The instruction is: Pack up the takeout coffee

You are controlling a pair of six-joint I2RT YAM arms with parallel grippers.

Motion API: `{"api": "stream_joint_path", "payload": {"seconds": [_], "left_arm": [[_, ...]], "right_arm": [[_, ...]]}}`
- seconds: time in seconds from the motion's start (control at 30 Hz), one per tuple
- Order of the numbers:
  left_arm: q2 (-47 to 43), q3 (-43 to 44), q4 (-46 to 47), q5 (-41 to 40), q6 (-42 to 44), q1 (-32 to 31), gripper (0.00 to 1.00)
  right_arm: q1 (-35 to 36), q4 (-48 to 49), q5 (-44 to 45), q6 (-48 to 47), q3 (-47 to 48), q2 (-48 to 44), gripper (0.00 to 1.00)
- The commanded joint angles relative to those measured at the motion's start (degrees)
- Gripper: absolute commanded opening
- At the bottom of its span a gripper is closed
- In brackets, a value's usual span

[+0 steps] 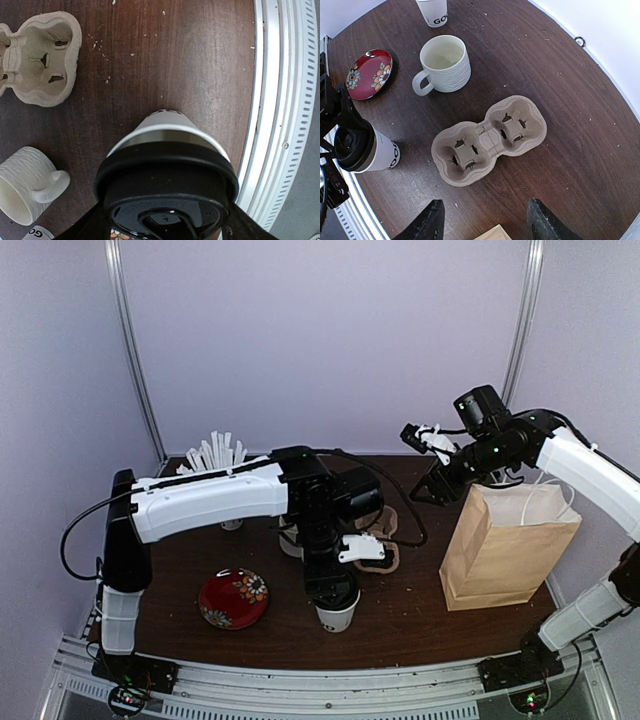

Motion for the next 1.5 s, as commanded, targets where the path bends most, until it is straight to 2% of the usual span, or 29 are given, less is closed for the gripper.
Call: {"api": "stream_joint_path", "payload": {"seconds": [0.0, 0.23, 0.27, 0.3, 0.67, 0.87, 1.0, 1.1, 1.27, 1.37, 1.47], "left_arm": [[2.3, 2.7, 0.1, 1.2, 0.9, -0.6, 0.76], [3.9, 5.3, 0.1, 1.8, 1.5, -1.2, 0.8], [3.9, 5.4, 0.2, 1.8, 1.5, -1.2, 0.94], [3.8, 5.5, 0.2, 1.9, 1.5, -1.2, 0.97], [-0.7, 4.7, 1.1, -0.6, 0.0, -1.3, 0.97], [-10.3, -3.4, 2.0, 1.5, -1.1, -1.3, 0.97], [-18.2, -11.1, 8.0, 2.7, -2.3, -1.3, 0.98], [-21.8, -16.2, 15.7, -0.6, -6.7, -1.1, 0.97], [-25.0, -22.9, 27.1, -4.0, -22.8, 3.5, 0.89], [-27.5, -28.8, 35.5, -2.9, -30.7, 4.7, 0.89], [-28.7, -32.6, 39.5, -3.5, -37.8, 5.1, 0.86]], "right_arm": [[0.1, 1.0, -0.6, -0.3, -0.5, 0.4, 0.6], [0.1, 0.9, -0.9, -0.1, -0.4, 0.9, 0.6], [0.1, 0.8, -1.0, -0.1, -0.4, 0.9, 0.6], [0.1, 0.7, -1.0, -0.1, -0.4, 1.0, 0.6], [0.1, -0.4, -1.4, 0.3, 0.9, 1.2, 0.6], [0.1, -1.5, -1.4, 1.2, 2.2, 1.0, 0.61], [0.7, -2.3, -3.0, 2.7, 2.5, 0.8, 0.61], [2.6, -3.3, -4.6, 4.2, 1.9, 1.2, 0.6], [6.6, -4.3, -12.3, 9.6, -1.9, 3.0, 0.56], [7.2, -2.7, -16.9, 13.6, -5.4, 3.8, 0.49], [7.9, -2.9, -20.9, 14.6, -7.8, 5.1, 0.45]]}}
